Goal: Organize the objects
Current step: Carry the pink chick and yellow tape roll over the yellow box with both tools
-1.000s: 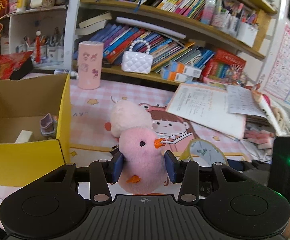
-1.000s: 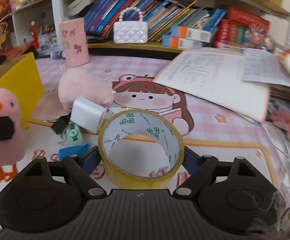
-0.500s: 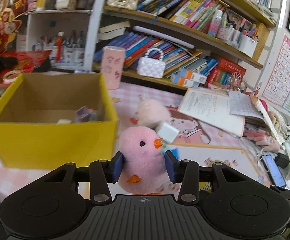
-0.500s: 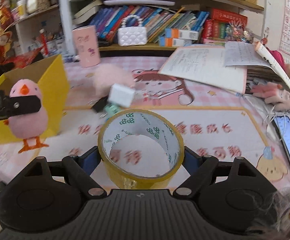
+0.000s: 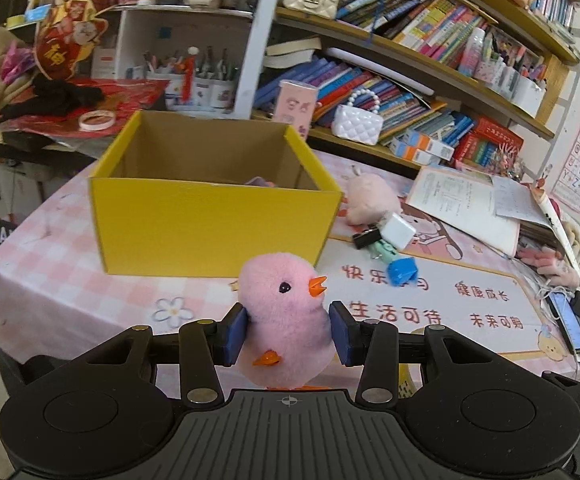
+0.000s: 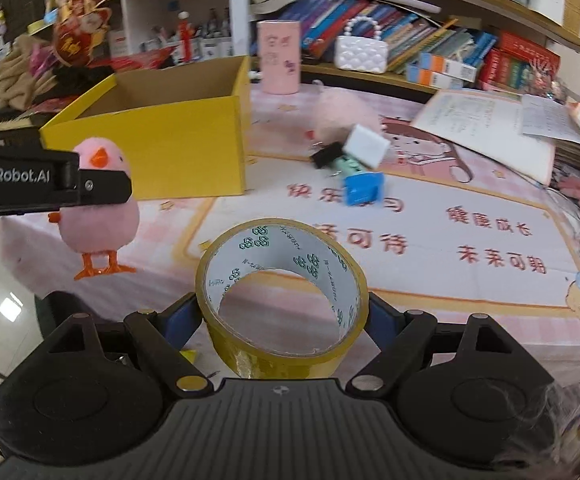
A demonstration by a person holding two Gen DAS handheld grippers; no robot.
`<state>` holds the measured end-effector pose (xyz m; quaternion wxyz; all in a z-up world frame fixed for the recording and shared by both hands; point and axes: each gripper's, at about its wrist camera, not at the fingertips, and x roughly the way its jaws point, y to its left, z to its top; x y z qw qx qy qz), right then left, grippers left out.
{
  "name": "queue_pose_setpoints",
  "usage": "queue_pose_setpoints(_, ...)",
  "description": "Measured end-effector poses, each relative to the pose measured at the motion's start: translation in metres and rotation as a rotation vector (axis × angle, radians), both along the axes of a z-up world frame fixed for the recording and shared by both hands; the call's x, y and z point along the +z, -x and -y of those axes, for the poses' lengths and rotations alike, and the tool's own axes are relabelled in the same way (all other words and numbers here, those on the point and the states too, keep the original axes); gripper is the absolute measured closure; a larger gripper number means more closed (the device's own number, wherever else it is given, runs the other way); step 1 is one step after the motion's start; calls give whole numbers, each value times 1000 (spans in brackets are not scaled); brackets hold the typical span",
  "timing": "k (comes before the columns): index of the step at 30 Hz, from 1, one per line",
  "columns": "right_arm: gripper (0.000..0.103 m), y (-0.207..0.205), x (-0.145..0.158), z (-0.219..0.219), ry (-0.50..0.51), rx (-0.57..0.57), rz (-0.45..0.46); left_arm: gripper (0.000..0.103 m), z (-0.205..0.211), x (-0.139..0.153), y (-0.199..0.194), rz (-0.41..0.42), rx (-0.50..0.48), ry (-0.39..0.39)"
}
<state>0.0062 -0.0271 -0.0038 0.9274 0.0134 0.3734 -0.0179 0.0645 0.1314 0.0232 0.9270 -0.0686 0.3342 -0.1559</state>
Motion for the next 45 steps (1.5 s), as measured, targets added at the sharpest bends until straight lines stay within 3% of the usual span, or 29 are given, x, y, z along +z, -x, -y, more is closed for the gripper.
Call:
queue_pose_setpoints(28,19,6,12,-83,62,120,44,61,-79,10,16,48,100,54)
queue_pose_setpoints(35,19,-4,29,-86,53,108,98,61,-83,30,8,124,103,86)
queue_pose_setpoints(45,19,-42,78,-66,17,99,242,61,-81,73,-36,276,173,115)
